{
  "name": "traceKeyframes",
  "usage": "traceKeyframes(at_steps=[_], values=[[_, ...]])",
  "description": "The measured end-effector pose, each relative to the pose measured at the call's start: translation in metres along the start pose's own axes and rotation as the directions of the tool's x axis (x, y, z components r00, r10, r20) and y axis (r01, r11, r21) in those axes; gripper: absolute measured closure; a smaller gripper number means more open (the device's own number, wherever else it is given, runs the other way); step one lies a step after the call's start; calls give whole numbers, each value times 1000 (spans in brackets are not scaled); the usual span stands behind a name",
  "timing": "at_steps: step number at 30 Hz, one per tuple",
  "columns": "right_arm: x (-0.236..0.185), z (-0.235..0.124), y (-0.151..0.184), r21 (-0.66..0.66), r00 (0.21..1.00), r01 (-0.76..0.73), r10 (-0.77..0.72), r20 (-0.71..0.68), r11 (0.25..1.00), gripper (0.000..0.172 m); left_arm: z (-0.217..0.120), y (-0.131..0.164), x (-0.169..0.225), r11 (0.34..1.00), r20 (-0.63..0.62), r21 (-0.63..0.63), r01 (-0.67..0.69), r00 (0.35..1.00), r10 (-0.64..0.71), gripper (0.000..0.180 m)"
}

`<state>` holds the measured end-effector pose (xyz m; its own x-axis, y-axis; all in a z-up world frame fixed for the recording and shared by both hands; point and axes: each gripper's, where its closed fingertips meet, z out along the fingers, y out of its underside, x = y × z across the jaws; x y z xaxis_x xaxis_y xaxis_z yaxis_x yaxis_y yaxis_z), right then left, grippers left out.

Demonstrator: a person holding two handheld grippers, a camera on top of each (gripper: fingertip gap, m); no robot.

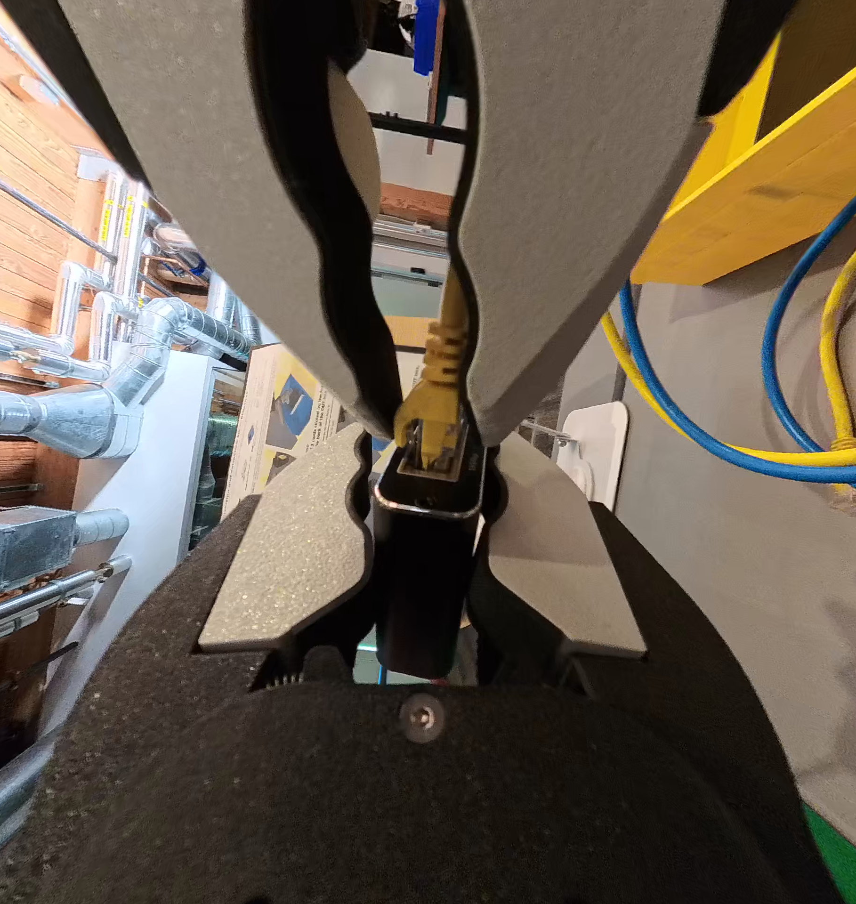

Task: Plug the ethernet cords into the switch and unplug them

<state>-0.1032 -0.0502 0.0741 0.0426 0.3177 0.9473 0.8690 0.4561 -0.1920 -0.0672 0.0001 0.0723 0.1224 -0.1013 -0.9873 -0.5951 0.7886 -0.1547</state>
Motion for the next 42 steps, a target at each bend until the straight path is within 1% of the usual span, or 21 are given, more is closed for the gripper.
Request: traceKeyframes(at_steps=[3, 7, 11, 15, 19, 23, 31, 34, 36, 39, 42], values=[[1, 0, -1, 3, 1000, 12, -11, -10, 1000, 155, -1, 0, 2, 1000, -31, 2, 18, 999, -18, 139], [0, 1, -1, -23, 1000, 9, -9, -2, 1000, 155, -1, 0, -1, 1000, -4, 2, -10, 1000, 10, 139], [-14, 6, 10, -92, 995, -24, 32, 96, 995, 155, 5, 5, 15, 999, -41, -22, -47, 998, 46, 139], [-25, 7, 17, -96, 977, -102, 118, 178, 990, 155, 12, 6, 27, 999, -67, -10, -51, 997, 50, 138], [-43, 13, 29, -150, 953, -112, 149, 263, 982, 154, 20, 11, 51, 998, -142, -15, -62, 988, 59, 139], [-50, 12, 32, -150, 933, -147, 188, 306, 978, 153, 22, 12, 64, 998, -189, -12, -65, 980, 61, 138], [-52, 4, 30, -186, 926, -140, 195, 322, 973, 153, 20, 4, 65, 998, -199, 4, -70, 978, 69, 139], [-47, 4, 29, -165, 934, -153, 197, 299, 974, 153, 20, 5, 60, 998, -189, -9, -59, 980, 56, 139], [-39, 7, 26, -131, 937, -192, 222, 271, 973, 153, 19, 7, 53, 998, -180, -15, -53, 982, 49, 139], [-30, 9, 25, -82, 909, -315, 325, 262, 946, 155, 19, 11, 45, 1000, -172, -26, 6, 985, -11, 137], [-22, 9, 31, -80, 884, -392, 399, 242, 917, 156, 21, 14, 40, 999, -126, -44, 30, 991, -35, 128]])
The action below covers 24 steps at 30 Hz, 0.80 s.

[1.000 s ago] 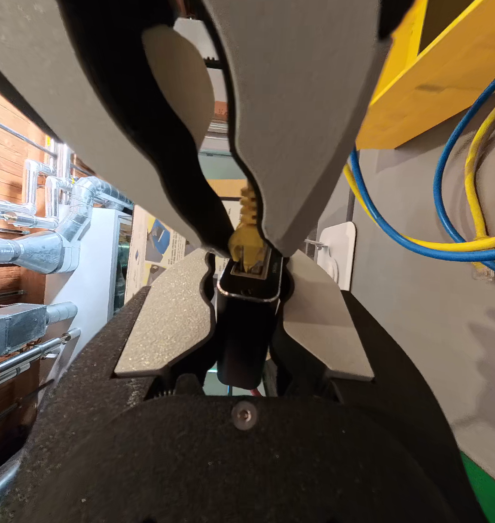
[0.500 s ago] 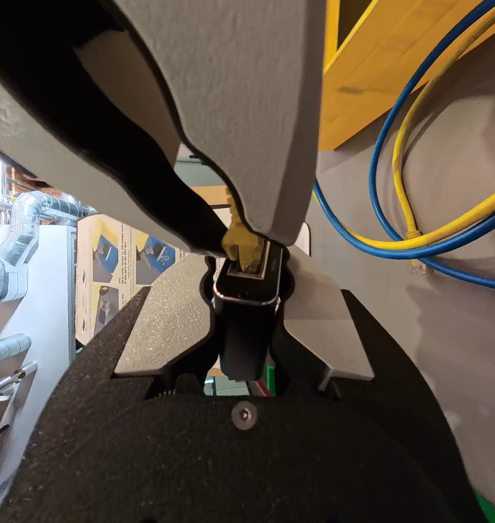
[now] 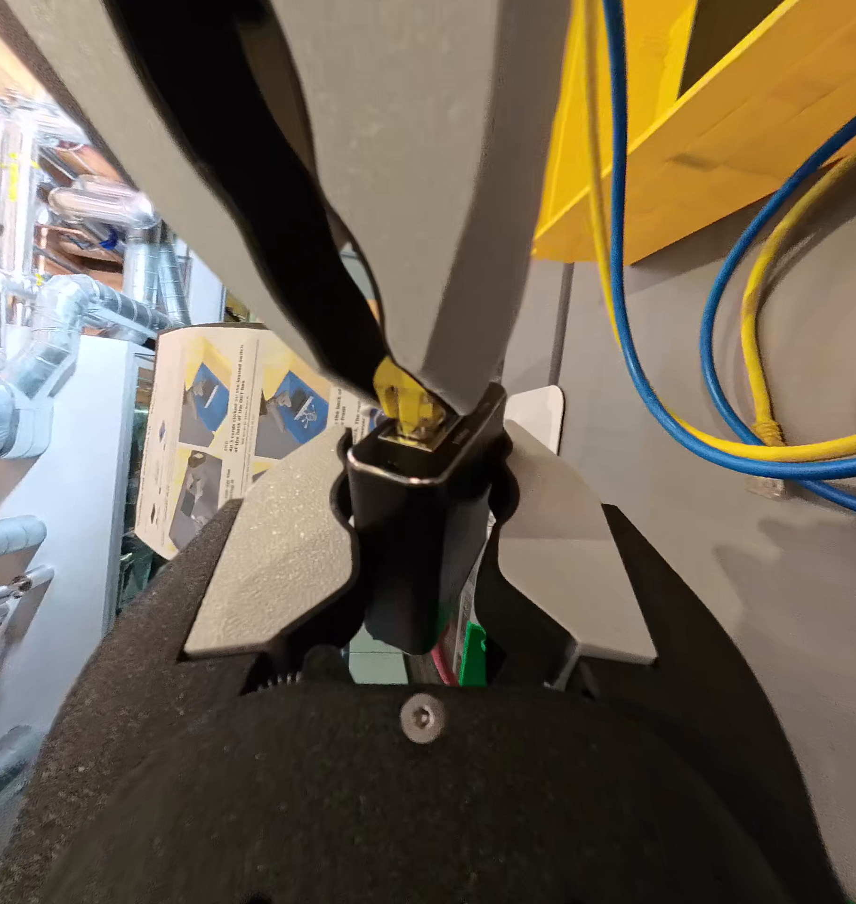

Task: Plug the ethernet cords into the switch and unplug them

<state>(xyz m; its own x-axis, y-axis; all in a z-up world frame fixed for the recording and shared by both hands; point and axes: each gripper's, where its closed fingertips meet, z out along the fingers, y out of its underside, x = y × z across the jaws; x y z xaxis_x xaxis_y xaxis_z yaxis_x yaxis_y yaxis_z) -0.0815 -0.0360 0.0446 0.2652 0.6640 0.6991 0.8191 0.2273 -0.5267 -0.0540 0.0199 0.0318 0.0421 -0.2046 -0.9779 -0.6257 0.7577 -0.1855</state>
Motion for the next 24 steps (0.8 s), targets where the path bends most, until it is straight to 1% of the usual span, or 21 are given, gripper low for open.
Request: traceKeyframes(at_steps=[3, 8, 10, 11, 14, 17, 20, 23, 24], values=[[8, 2, 0, -1, 998, -56, 56, -33, 998, 157, 2, 5, -7, 999, 65, -32, -2, 998, 4, 122], [19, 0, 2, 60, 982, -184, 186, -32, 981, 157, 0, 7, -20, 998, 200, -56, -32, 979, 43, 117], [24, -1, 2, 85, 970, -238, 241, -26, 967, 157, -1, 8, -26, 998, 238, -66, -24, 970, 39, 112], [26, -2, 2, 101, 963, -265, 269, -23, 959, 157, -2, 9, -29, 997, 254, -70, -12, 967, 30, 111], [33, -3, 1, 142, 931, -361, 365, -7, 922, 157, -8, 9, -40, 997, 323, -80, -11, 946, 37, 98], [41, -1, 3, 160, 870, -486, 493, 2, 859, 158, -10, 5, -43, 998, 358, -65, -23, 933, 45, 94], [39, 2, 2, 140, 827, -560, 562, 33, 816, 157, -6, 5, -36, 995, 349, -83, -56, 933, 82, 95], [37, 4, -5, 129, 774, -633, 631, 60, 764, 157, -8, 9, -39, 990, 375, -105, -94, 918, 127, 113], [37, 4, -6, 126, 762, -647, 645, 57, 752, 157, -9, 9, -40, 991, 381, -100, -93, 916, 124, 113]])
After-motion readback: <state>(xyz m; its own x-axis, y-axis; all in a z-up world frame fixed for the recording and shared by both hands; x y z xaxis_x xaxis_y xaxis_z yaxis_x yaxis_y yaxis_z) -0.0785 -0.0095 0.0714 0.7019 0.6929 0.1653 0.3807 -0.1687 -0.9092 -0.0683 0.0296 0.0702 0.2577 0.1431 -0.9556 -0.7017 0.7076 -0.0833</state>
